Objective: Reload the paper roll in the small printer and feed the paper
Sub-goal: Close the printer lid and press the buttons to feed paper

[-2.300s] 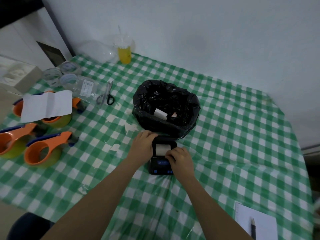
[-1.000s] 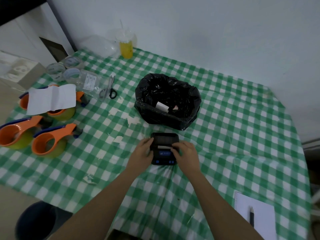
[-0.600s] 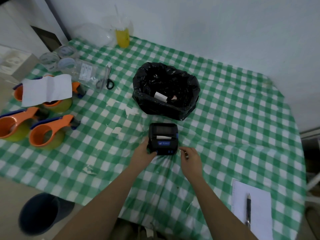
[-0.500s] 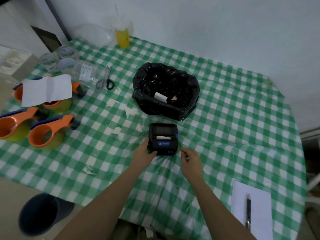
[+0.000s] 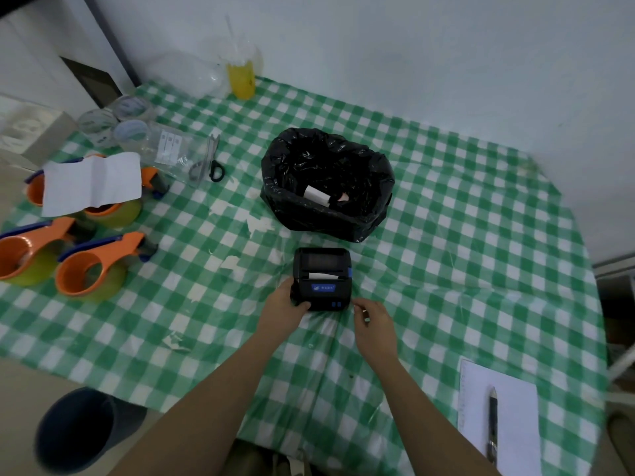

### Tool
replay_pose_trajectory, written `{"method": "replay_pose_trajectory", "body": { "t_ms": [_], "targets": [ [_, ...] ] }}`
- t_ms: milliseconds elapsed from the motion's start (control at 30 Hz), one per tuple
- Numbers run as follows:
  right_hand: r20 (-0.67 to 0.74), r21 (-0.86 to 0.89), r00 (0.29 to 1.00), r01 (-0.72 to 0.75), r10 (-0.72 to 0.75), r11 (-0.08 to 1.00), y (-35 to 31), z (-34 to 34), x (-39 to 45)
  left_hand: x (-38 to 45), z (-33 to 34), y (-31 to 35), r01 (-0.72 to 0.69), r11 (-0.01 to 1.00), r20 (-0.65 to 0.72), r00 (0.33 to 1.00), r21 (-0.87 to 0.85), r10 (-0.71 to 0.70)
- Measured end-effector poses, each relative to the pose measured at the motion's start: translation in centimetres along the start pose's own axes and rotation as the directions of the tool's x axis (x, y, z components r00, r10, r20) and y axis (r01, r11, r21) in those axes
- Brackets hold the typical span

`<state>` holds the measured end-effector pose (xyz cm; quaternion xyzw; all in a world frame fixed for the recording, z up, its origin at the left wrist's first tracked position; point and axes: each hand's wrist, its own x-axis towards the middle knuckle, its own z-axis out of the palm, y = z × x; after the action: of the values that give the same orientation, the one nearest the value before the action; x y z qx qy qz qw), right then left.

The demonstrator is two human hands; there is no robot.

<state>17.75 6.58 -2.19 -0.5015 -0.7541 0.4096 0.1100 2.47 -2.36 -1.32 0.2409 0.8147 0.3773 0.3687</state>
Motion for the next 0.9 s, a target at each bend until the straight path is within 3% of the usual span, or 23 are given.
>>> {"method": "replay_pose_trajectory", "body": {
  "t_ms": [900],
  "targets": [
    [0.015,-0.007,1.000,-0.013,0.014,1.000,-0.31,-0.13,0.02,0.17,-0.24,-0.21,0.002,1.000,0.029,1.000,0.004,-0.002]
  ]
}}
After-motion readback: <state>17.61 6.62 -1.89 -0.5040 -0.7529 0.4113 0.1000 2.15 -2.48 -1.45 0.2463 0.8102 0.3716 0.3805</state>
